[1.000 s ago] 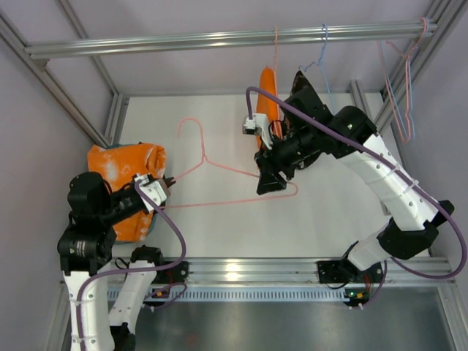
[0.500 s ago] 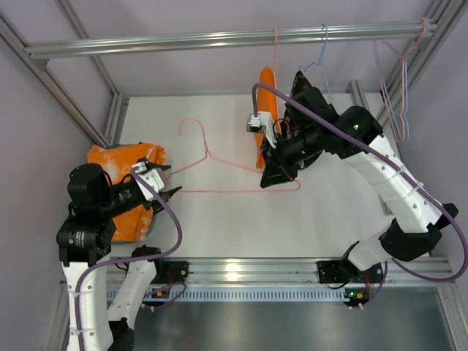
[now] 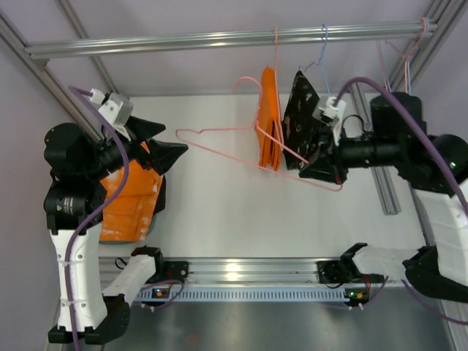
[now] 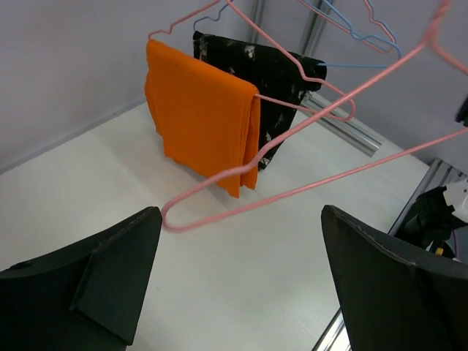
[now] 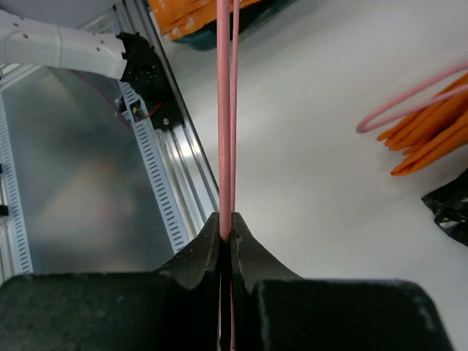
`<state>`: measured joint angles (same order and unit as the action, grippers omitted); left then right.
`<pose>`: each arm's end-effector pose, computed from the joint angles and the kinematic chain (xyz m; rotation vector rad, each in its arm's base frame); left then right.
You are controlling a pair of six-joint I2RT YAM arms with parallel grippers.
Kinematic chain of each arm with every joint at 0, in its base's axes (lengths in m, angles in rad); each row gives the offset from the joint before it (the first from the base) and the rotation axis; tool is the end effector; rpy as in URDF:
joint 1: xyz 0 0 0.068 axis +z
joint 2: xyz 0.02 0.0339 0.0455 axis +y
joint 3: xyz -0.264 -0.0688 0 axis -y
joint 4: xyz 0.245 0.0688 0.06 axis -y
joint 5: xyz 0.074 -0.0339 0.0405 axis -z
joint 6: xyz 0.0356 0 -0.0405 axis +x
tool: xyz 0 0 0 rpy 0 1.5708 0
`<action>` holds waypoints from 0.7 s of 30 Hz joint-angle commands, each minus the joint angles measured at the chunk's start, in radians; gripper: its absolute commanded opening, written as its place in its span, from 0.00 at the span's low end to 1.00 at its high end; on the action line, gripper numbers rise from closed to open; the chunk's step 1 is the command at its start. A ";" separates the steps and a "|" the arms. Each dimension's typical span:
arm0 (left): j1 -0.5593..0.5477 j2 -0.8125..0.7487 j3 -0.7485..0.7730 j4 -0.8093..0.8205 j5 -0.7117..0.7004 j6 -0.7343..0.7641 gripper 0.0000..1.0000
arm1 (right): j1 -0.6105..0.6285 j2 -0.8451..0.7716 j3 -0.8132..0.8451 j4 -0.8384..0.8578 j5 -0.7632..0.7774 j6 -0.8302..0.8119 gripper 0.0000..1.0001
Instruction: Remove the trousers from the hanger
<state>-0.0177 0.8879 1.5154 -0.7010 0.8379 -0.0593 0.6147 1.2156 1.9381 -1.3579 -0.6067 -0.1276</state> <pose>0.1136 -0.0285 0.5035 0.6070 1.5582 -0.7429 0.1152 0.1062 0.5068 -1.1236 1.9268 0.9376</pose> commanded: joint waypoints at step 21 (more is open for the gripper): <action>0.004 0.051 -0.158 -0.146 -0.330 -0.044 0.98 | -0.760 -0.620 -0.149 0.008 0.542 0.163 0.00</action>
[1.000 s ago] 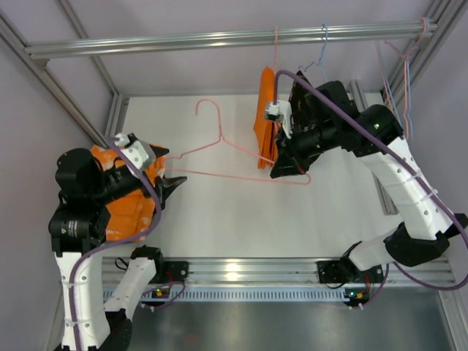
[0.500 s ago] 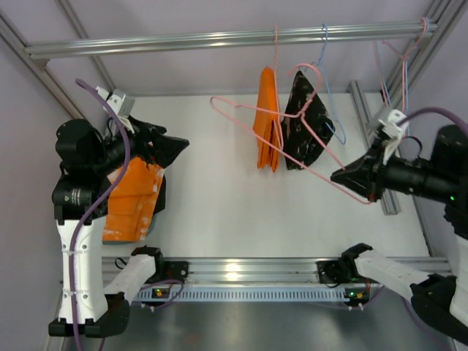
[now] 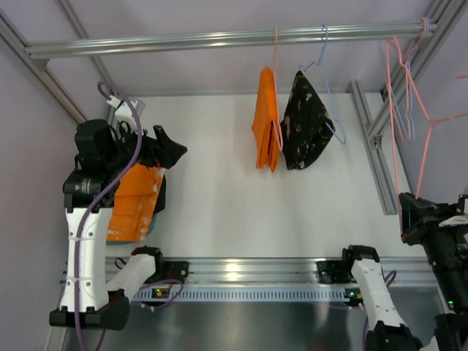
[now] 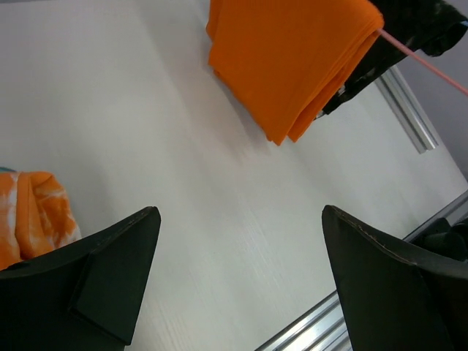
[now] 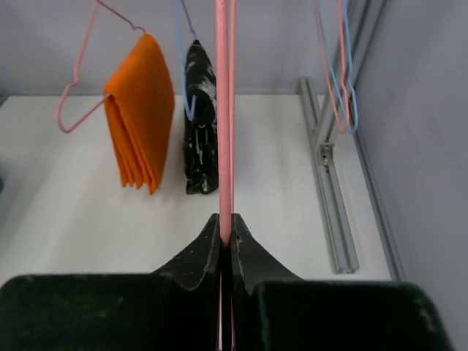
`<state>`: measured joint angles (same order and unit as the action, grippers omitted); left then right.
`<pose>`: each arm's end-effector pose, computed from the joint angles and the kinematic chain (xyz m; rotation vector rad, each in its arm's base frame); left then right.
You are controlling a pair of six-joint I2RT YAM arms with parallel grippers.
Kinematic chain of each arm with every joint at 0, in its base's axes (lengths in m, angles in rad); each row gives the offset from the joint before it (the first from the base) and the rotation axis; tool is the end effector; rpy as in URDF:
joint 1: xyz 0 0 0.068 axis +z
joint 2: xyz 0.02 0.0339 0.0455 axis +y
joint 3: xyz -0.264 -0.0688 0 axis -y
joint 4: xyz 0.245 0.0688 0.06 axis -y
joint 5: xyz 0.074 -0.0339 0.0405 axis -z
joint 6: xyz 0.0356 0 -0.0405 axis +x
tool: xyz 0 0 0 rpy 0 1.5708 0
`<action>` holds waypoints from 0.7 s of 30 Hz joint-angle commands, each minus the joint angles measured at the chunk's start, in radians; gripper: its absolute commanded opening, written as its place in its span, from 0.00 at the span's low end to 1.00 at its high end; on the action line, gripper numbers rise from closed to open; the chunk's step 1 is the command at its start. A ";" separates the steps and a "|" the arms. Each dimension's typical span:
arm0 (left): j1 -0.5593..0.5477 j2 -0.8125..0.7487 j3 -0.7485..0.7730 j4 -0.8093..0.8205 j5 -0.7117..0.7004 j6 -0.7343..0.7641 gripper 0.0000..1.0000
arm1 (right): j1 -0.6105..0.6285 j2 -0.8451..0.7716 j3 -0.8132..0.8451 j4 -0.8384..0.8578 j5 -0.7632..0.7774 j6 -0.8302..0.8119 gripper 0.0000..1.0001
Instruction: Remove the trousers from the hanger
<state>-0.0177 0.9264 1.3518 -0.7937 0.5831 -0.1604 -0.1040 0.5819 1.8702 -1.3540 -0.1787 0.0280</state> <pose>0.1562 -0.0224 0.4430 0.2540 1.9178 -0.6820 -0.0800 0.0147 0.5035 -0.0289 1.6359 0.0880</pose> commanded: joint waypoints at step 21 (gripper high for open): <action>0.004 -0.084 0.015 -0.164 -0.183 0.128 0.98 | -0.026 0.475 -0.026 0.246 -0.034 -0.135 0.00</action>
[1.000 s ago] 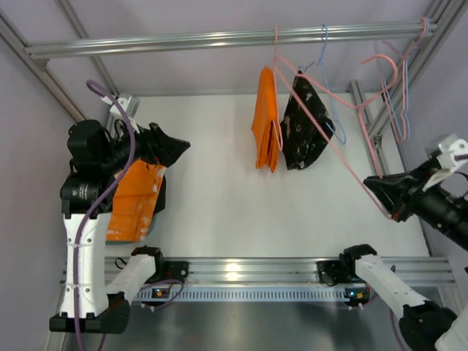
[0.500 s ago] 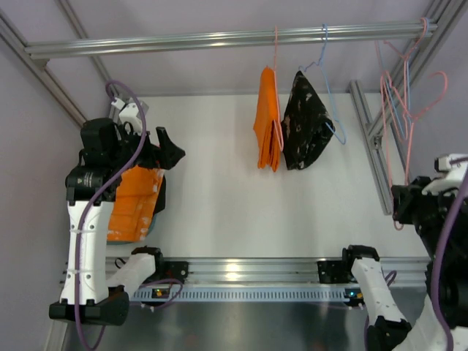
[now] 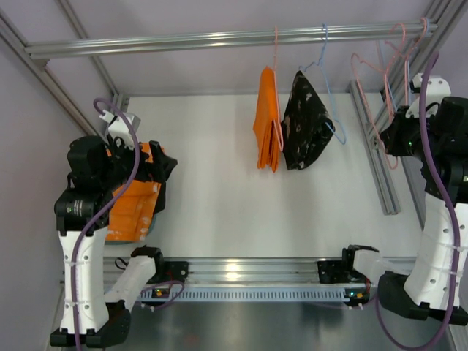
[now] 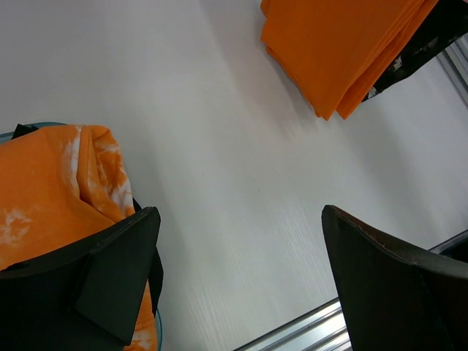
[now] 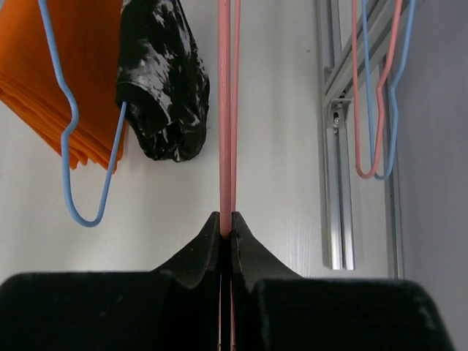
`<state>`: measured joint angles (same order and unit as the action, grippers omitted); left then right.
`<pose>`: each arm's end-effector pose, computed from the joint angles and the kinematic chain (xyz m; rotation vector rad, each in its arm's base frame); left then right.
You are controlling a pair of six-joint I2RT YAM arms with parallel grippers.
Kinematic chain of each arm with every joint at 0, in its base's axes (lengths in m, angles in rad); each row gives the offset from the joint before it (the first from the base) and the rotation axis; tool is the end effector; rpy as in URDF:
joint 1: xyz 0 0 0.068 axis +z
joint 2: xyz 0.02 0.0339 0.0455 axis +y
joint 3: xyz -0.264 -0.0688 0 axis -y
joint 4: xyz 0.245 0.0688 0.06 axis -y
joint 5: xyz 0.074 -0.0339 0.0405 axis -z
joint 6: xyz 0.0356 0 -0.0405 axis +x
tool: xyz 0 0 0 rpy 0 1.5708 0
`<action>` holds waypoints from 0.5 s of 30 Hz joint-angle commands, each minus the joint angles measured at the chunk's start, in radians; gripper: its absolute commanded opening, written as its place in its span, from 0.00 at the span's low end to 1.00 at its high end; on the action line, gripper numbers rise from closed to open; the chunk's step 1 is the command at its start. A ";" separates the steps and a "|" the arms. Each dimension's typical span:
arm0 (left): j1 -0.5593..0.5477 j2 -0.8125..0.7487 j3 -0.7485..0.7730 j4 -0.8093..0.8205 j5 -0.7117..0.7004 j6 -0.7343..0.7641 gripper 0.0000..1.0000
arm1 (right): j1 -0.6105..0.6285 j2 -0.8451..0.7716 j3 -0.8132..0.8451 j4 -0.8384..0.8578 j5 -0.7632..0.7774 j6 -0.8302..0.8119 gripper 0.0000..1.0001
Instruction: Remove the trousers from the hanger
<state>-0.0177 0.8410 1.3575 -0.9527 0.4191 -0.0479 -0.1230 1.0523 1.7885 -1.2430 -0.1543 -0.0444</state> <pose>0.1237 -0.0167 0.4384 0.2381 1.9819 -0.4618 0.1256 -0.0100 0.4988 -0.0128 2.0715 0.0576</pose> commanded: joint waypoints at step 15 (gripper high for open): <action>0.004 0.000 -0.003 -0.008 -0.026 0.022 0.98 | -0.352 0.302 0.255 0.053 -0.514 -0.274 0.00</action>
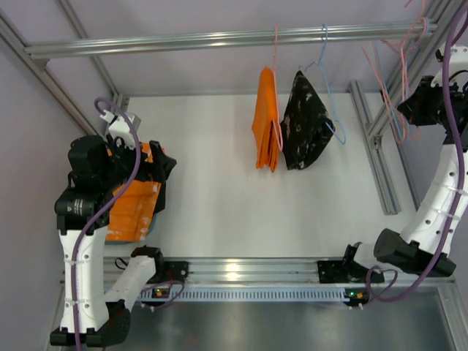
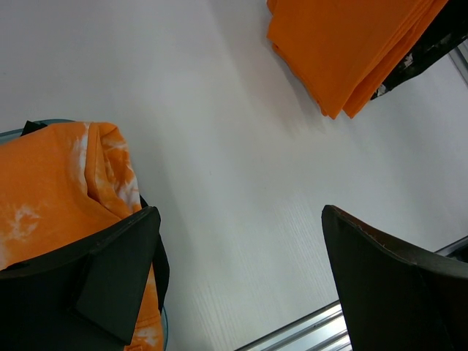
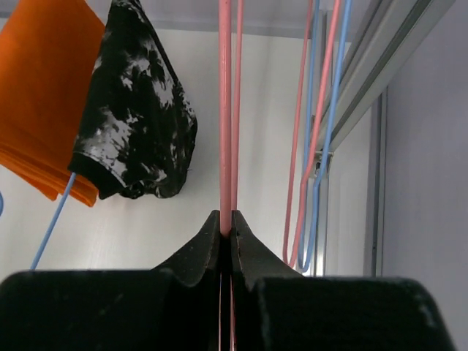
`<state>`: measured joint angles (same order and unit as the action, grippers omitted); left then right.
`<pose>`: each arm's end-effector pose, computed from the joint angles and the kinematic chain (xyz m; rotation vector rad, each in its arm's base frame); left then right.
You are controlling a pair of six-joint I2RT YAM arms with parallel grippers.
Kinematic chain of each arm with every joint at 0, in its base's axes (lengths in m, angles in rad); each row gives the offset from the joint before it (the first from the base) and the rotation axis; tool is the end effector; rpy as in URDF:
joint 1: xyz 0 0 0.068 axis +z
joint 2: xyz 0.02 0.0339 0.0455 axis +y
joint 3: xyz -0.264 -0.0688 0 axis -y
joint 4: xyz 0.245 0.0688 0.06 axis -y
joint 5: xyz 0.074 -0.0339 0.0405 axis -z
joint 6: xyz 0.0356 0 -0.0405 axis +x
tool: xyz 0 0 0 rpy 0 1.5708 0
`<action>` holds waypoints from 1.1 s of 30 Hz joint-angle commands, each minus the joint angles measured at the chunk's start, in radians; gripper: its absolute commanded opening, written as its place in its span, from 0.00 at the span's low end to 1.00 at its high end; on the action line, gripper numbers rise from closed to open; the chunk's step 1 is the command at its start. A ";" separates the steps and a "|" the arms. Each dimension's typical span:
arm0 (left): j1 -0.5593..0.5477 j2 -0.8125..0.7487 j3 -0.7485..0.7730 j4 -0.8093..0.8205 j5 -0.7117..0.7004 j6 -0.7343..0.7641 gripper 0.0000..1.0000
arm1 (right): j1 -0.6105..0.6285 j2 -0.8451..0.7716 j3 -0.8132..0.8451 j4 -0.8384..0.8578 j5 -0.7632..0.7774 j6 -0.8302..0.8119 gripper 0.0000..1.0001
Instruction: Remove the trousers from the hanger
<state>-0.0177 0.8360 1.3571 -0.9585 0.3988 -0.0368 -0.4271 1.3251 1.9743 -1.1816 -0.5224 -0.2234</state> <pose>0.1221 -0.0160 0.4381 0.2359 1.9838 -0.4346 0.1940 -0.0688 0.5123 -0.1009 2.0267 0.1418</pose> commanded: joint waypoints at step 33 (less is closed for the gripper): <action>0.004 0.005 -0.018 -0.020 -0.031 0.026 0.98 | -0.183 -0.015 -0.147 0.152 -0.255 -0.068 0.00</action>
<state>-0.0177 0.8589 1.3403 -0.9714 0.3824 -0.0257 -0.5770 1.3674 1.8069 -1.1225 -0.6621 -0.3271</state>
